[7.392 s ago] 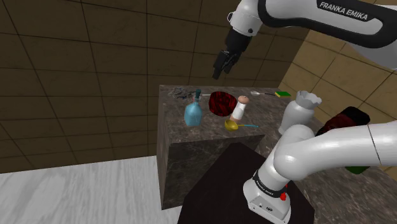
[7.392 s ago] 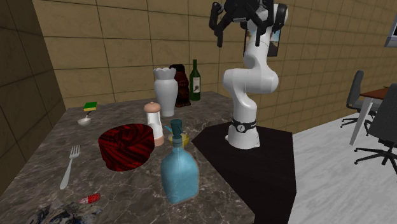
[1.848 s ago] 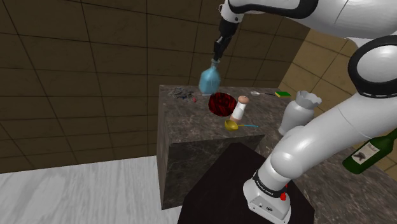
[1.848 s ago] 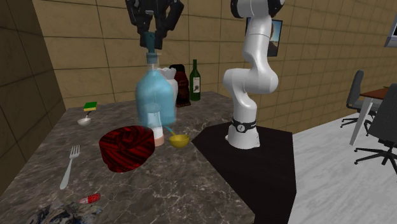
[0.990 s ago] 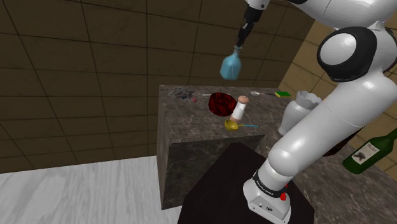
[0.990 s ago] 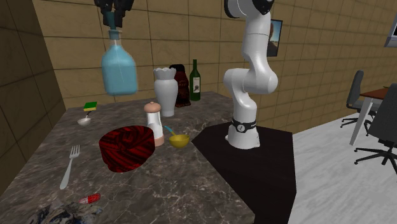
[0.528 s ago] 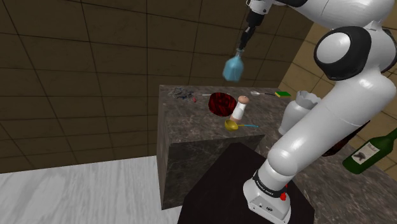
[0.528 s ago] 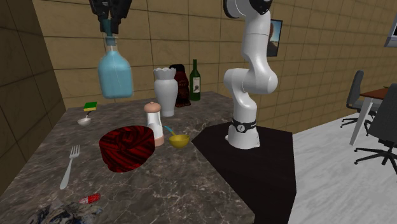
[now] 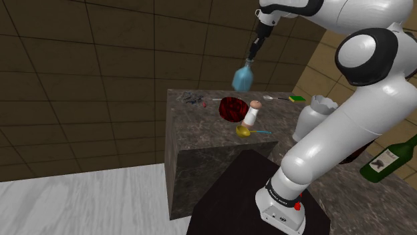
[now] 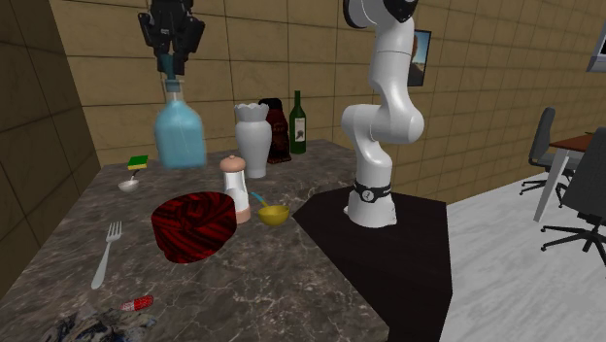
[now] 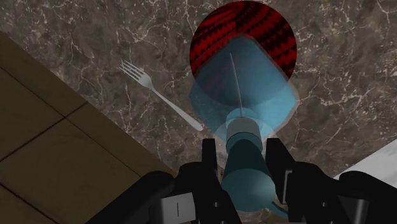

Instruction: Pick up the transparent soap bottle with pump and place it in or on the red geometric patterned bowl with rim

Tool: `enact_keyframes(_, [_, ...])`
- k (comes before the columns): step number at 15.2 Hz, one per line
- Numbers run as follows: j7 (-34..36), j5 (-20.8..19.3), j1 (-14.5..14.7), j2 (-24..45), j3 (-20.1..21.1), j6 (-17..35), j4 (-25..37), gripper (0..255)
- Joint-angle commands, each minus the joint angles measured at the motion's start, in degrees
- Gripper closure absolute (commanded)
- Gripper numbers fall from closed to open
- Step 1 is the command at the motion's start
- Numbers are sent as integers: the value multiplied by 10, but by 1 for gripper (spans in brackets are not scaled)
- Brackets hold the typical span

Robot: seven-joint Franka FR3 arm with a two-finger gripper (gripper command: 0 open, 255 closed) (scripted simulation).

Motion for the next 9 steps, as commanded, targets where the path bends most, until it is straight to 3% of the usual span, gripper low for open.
enact_keyframes(1, [1,-1,0,-4,0,16,-20,255])
enact_keyframes(9, [4,-6,-2,-13,0,79,-91,255])
